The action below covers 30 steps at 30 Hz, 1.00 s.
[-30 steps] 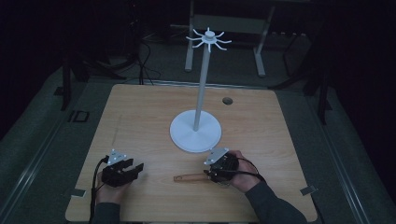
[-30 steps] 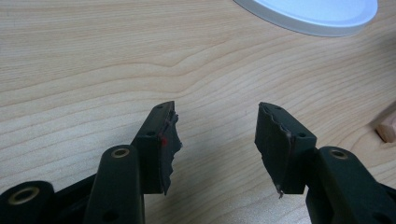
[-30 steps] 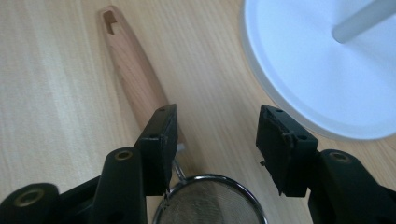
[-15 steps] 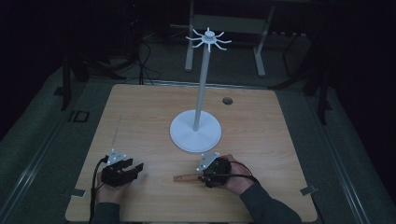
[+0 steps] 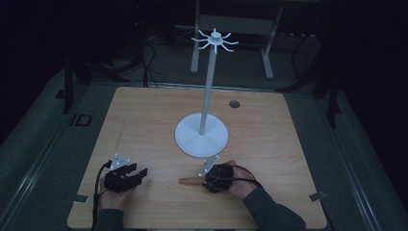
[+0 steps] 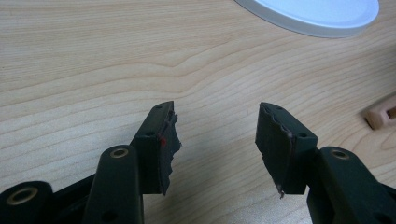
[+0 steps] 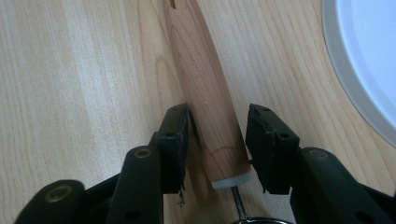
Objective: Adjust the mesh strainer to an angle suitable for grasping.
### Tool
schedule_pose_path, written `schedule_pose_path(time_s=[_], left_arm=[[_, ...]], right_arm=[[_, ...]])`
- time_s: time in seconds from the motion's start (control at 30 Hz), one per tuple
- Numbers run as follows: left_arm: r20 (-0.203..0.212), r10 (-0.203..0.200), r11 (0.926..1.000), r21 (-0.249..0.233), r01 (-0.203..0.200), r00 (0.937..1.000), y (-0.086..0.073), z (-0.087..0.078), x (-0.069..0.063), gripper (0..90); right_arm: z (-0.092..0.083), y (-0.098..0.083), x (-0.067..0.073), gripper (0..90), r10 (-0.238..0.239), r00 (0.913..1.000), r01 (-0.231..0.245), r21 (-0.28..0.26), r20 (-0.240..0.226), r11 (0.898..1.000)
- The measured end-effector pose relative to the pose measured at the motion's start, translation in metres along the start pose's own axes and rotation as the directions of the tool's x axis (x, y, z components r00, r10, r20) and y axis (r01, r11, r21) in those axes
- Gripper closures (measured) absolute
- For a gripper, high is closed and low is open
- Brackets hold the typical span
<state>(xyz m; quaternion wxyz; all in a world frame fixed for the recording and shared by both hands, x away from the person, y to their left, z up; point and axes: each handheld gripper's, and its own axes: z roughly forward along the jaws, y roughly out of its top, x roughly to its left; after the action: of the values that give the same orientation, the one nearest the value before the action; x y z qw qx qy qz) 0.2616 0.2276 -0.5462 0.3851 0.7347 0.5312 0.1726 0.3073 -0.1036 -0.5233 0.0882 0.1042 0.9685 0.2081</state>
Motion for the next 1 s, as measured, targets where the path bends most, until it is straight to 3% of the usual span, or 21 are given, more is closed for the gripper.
schedule_pose_path(time_s=[0.23, 0.43, 0.6, 1.0], left_arm=[[0.001, 0.000, 1.0000, 0.000, 0.000, 1.0000, 0.000, 0.000, 0.000, 47.8], [0.001, 0.000, 1.0000, 0.001, 0.000, 1.0000, 0.000, 0.000, 0.000, 47.8], [0.000, -0.001, 1.0000, 0.002, 0.001, 1.0000, 0.000, 0.000, 0.000, 47.8], [0.001, -0.002, 1.0000, 0.004, 0.002, 1.0000, 0.000, 0.001, 0.000, 47.8]], right_arm=[[0.003, 0.001, -0.008, 59.9, 0.019, 0.9996, -0.019, 0.032, -0.021, 0.999], [0.005, 0.002, -0.014, 59.0, 0.027, 0.9972, -0.023, 0.068, -0.069, 0.997], [0.006, 0.002, -0.017, 63.8, 0.035, 0.9940, -0.028, 0.073, -0.104, 0.997], [0.005, 0.001, -0.016, 68.9, 0.017, 0.9938, -0.009, 0.073, -0.110, 0.997]])
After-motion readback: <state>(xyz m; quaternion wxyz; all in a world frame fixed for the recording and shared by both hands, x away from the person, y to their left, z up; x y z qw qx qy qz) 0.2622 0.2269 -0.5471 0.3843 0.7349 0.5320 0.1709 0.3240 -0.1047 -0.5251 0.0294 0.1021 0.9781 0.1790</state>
